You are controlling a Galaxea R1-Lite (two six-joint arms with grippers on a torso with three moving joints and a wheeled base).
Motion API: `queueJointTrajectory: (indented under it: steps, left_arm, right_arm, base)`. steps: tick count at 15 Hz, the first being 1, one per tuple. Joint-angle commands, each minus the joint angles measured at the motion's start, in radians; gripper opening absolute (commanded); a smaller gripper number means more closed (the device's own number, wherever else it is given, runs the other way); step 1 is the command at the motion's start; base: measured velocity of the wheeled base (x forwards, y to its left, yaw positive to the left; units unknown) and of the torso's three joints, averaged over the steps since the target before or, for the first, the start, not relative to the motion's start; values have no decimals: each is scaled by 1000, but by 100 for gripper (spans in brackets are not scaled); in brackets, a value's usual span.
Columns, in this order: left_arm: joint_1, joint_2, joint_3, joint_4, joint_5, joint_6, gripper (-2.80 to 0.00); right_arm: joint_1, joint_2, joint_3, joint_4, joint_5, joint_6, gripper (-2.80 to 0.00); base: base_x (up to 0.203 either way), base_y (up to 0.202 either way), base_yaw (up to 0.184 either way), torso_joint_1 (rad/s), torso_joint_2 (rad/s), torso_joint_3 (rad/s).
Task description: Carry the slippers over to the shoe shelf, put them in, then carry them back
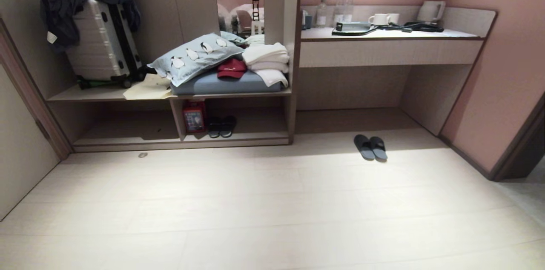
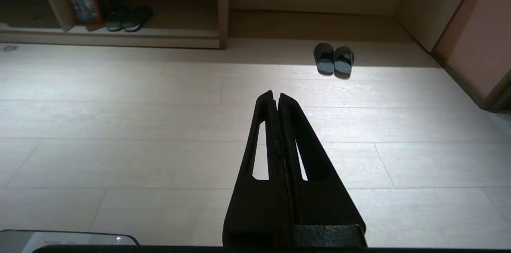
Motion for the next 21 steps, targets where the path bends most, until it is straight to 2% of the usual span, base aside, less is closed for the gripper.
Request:
queueJointTrajectory:
  steps: [1, 14, 21]
  left_arm:
    - [0, 1, 2, 0, 0, 0, -280]
    - [0, 1, 2, 0, 0, 4, -280]
    - [0, 1, 2, 0, 0, 4, -280]
  right_arm:
    - [0, -1, 2, 0, 0, 0, -280]
    - [0, -1, 2, 0, 0, 0, -280]
    - [0, 1, 2, 0, 0, 0, -280]
  base:
    - [-192, 0, 1, -2, 4, -2]
    - [-191, 0, 2, 1, 3, 2]
    - [-9, 0, 0, 0, 1, 1]
